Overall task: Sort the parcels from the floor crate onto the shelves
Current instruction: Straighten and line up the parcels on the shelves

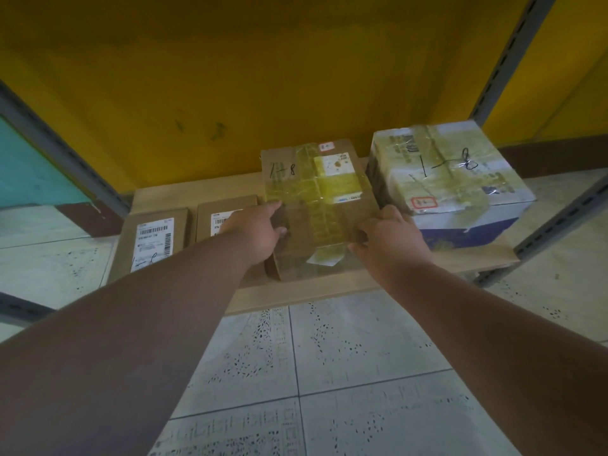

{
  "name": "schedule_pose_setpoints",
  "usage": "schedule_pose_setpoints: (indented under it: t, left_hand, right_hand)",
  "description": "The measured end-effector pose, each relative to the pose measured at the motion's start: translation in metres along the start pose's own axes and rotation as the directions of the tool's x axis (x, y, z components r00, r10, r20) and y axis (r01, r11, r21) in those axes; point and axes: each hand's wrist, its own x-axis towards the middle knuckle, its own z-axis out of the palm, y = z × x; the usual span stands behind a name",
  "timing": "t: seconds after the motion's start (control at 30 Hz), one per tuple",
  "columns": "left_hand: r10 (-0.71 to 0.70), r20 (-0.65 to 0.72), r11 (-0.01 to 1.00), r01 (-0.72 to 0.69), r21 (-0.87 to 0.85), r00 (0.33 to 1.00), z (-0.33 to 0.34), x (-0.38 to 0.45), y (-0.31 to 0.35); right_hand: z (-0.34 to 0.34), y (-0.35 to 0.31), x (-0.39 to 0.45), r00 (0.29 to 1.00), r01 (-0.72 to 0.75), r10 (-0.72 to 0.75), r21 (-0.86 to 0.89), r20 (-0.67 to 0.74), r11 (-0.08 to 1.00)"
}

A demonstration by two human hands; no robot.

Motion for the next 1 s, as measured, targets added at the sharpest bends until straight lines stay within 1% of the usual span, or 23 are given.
schedule_pose_setpoints:
  t: [0.07, 0.13, 0.2, 0.23, 0.3, 0.37, 0.43, 0.53, 0.6, 0.67, 0.73, 0.77, 0.87, 1.0]
  left_hand:
    - [-0.015, -0.028, 1.000, 0.016, 0.022, 0.999, 0.000, -0.005, 0.003]
    - [-0.001, -0.099, 0.991, 0.014, 0.134, 0.995, -0.002, -0.014, 0.011]
    - [0.093, -0.169, 0.963, -0.046, 0.267, 0.981, -0.003, -0.027, 0.026]
    - [0.160, -0.179, 0.949, -0.101, 0.300, 0.971, -0.003, -0.034, 0.036]
    - [0.277, -0.132, 0.924, -0.227, 0.308, 0.952, 0.000, -0.042, 0.058]
    - [0.354, -0.063, 0.906, -0.325, 0.271, 0.933, 0.004, -0.040, 0.085]
    - [0.392, -0.025, 0.897, -0.377, 0.231, 0.919, 0.006, -0.032, 0.116]
    - [0.443, -0.046, 0.881, -0.424, 0.210, 0.896, 0.013, -0.020, 0.165]
    - [0.441, -0.027, 0.875, -0.423, 0.236, 0.897, 0.019, -0.010, 0.188]
    - [0.413, 0.016, 0.870, -0.400, 0.289, 0.911, 0.026, -0.001, 0.202]
    - [0.392, 0.016, 0.874, -0.377, 0.306, 0.920, 0.032, 0.003, 0.205]
    - [0.389, 0.002, 0.883, -0.374, 0.284, 0.921, 0.034, 0.004, 0.205]
    - [0.395, -0.010, 0.898, -0.384, 0.215, 0.919, 0.038, 0.004, 0.200]
    - [0.412, -0.015, 0.889, -0.398, 0.225, 0.911, 0.038, -0.003, 0.196]
  right_hand:
    - [0.000, 0.000, -0.001, 1.000, 0.007, -0.007, -0.004, 0.002, 1.000]
    - [-0.003, 0.000, -0.004, 1.000, 0.017, -0.017, 0.006, 0.006, 1.000]
    - [-0.010, 0.003, -0.010, 0.999, 0.033, -0.033, 0.003, -0.001, 0.999]
    - [-0.017, 0.008, -0.013, 0.999, 0.047, -0.047, -0.005, -0.017, 0.999]
    - [-0.034, 0.024, -0.020, 0.995, 0.078, -0.079, -0.023, -0.065, 0.997]
    - [-0.053, 0.051, -0.025, 0.991, 0.062, -0.065, -0.027, -0.113, 0.998]
    - [-0.064, 0.084, -0.027, 0.988, 0.002, -0.010, -0.050, -0.152, 0.999]
    - [-0.068, 0.132, -0.021, 0.976, -0.136, 0.121, -0.076, -0.181, 0.988]
    - [-0.066, 0.154, -0.013, 0.965, -0.214, 0.202, -0.057, -0.166, 0.975]
    - [-0.062, 0.166, -0.005, 0.959, -0.260, 0.254, -0.033, -0.127, 0.965]
    - [-0.055, 0.173, 0.001, 0.960, -0.267, 0.266, 0.000, -0.090, 0.964]
    - [-0.053, 0.175, 0.004, 0.961, -0.263, 0.263, 0.012, -0.086, 0.965]
    - [-0.058, 0.177, 0.009, 0.959, -0.261, 0.264, 0.040, -0.104, 0.964]
    - [-0.061, 0.180, 0.005, 0.950, -0.263, 0.280, 0.127, -0.138, 0.956]
